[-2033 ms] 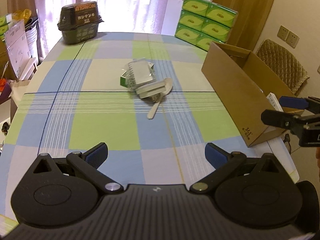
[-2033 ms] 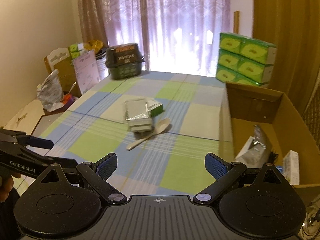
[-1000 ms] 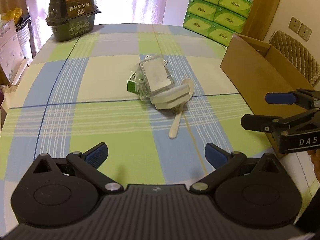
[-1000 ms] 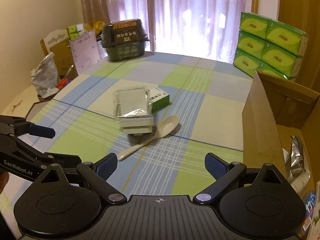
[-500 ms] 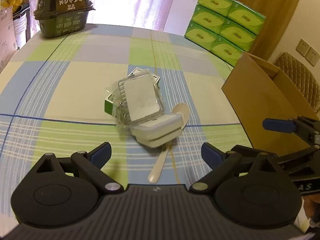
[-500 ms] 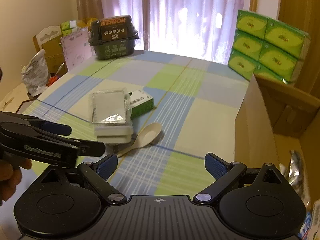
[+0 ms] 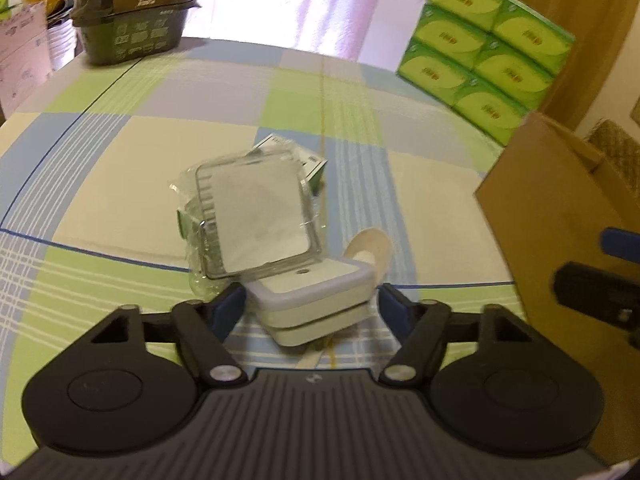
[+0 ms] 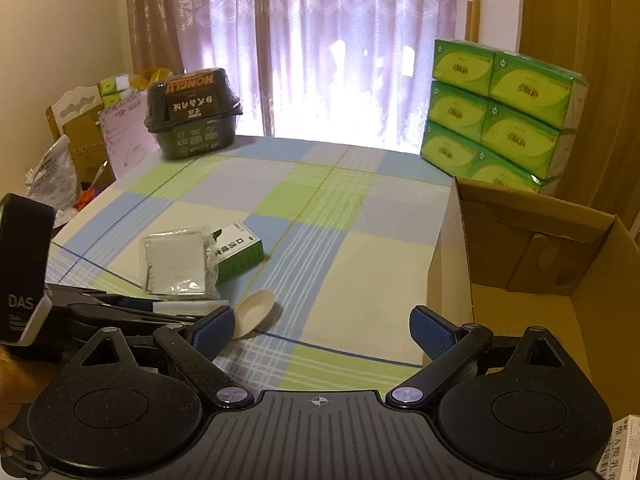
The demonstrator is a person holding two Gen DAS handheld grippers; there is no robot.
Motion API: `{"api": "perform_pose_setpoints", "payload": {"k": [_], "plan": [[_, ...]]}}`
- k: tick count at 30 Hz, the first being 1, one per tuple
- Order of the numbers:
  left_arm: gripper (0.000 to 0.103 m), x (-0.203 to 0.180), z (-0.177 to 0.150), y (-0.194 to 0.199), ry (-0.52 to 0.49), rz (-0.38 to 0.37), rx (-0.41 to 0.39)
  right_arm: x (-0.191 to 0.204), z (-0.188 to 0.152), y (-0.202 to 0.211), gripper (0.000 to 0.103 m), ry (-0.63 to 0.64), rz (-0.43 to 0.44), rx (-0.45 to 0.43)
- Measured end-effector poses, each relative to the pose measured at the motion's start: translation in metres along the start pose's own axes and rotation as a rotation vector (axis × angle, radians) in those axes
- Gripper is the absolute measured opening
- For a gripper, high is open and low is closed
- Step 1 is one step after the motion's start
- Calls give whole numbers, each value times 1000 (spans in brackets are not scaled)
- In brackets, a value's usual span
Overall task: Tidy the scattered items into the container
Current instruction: 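Grasp the white plug with the left tool while the right tool grasps the white spoon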
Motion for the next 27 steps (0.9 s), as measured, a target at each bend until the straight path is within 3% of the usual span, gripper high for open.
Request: {"api": "perform_pose_setpoints", "payload": {"k": [7, 16, 23, 25, 27], "plan": [[51, 19, -12, 20, -49, -6, 15, 13, -1, -7, 99, 11, 39, 7], [51, 48, -34, 52, -176, -5, 40, 35, -15, -37, 99, -25, 84, 78], [67, 51, -24, 43, -178, 21, 26, 38, -23, -59, 99, -78, 86, 119], [67, 53, -22, 40, -176, 17, 25, 37, -23, -66, 99, -107, 85, 123], [59, 56, -21, 40, -168, 2, 24, 37, -22, -74, 99, -130, 81, 122]]}}
Point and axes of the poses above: each gripper's, at about its wrist camera, not at the fingertips, and y roughly against the way its jaws point, x to its left, z to its top, the point moved 5 cm from there along -y, roughly the way its jaws point
